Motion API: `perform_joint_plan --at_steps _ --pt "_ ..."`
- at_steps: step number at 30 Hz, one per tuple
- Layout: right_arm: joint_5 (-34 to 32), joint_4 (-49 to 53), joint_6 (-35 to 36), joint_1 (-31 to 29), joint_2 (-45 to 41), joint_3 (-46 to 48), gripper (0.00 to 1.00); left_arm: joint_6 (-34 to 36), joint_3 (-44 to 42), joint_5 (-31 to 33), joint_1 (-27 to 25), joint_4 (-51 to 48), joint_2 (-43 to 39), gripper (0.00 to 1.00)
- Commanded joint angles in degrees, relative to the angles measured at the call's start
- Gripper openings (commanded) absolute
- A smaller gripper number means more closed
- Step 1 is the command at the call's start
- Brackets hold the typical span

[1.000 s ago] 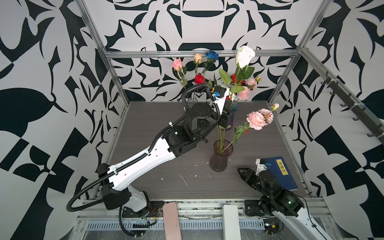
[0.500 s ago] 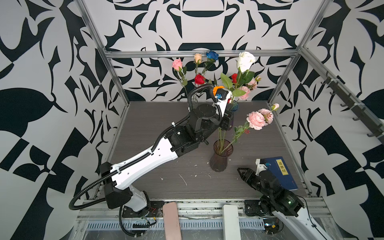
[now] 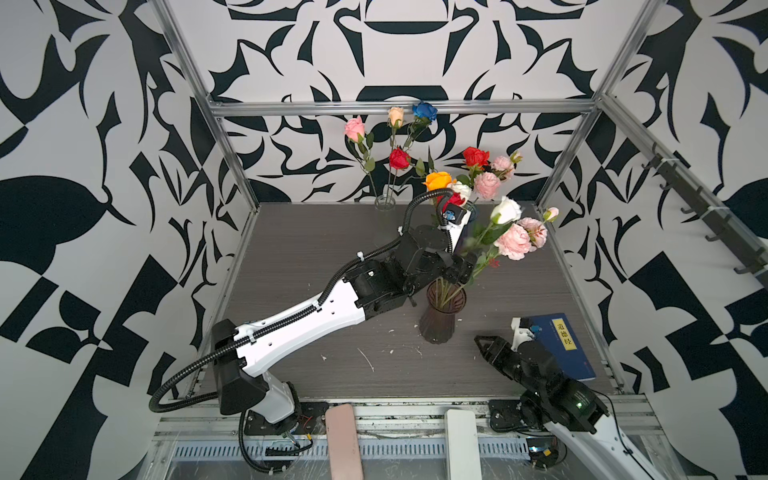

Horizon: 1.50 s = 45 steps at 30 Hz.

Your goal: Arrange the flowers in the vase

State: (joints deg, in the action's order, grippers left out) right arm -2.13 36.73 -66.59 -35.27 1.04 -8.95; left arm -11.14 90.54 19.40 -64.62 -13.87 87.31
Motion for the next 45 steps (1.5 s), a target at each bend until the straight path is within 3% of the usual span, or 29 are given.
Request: perform_joint_plan --at_steps 1,4,6,13,17,19,21,24,28,30,36,39,42,43,45 --pt "-1.2 1.0 0.4 0.2 -0.4 -0.1 0.50 -0.2 -1.1 1.5 -0.2 0.6 -5.7 0.84" --pt "-1.3 1.1 0.2 0.2 -0.3 -0.2 0.50 1.0 -5.8 2.2 -0.1 3.1 -11.2 0.84" --pt "-1.3 1.1 0.1 0.2 -0.3 -0.1 0.50 2.3 -10.6 2.4 -0.1 4.9 -16.4 1.00" --pt "-4.6 -3.1 3.0 0.3 3.5 -1.7 0.50 -0.5 -31.5 13.6 3.0 5.9 -31.3 1.00" --pt "-15.3 -10.5 12.6 0.3 11.2 -6.7 0.61 -3.9 -42.8 14.6 10.3 3.1 -37.9 0.99" --pt "-20.9 -14.2 19.7 0.4 16.4 -9.7 0.62 -3.7 -49.3 18.9 12.9 5.9 -41.2 0.99" --pt "-26.3 -18.4 28.5 0.5 22.0 -12.3 0.66 1.4 -56.3 21.3 14.9 13.6 -44.7 1.00" --pt "-33.4 -28.5 47.6 0.5 28.6 -13.8 0.71 8.7 -64.0 25.2 19.5 22.7 -47.8 1.00" --pt "-41.0 -52.3 71.4 1.0 36.4 -6.8 0.89 12.8 -70.1 26.8 30.3 32.8 -43.0 0.99" --pt "-40.4 -65.6 77.6 3.4 41.9 -2.5 0.94 11.2 -72.3 27.6 33.2 38.4 -38.8 0.99" --pt "-20.6 -88.3 72.0 18.6 63.1 1.4 0.99 17.1 -76.7 31.3 37.4 62.7 -21.6 0.99" --pt "-18.1 -105.4 73.2 21.2 79.2 0.9 0.99 19.0 -78.1 32.7 39.6 78.6 -9.1 0.99" --pt "-17.2 -114.9 73.0 22.2 92.2 -0.7 1.00 22.8 -76.8 33.6 39.7 88.7 -0.3 1.00" --pt "-18.5 -118.4 74.2 22.0 94.1 -0.9 1.00 23.6 -76.3 32.5 39.9 88.9 0.8 1.00" --pt "-16.4 -110.4 72.4 22.9 90.3 -2.1 1.00 21.8 -76.0 30.2 42.1 90.5 3.9 1.00"
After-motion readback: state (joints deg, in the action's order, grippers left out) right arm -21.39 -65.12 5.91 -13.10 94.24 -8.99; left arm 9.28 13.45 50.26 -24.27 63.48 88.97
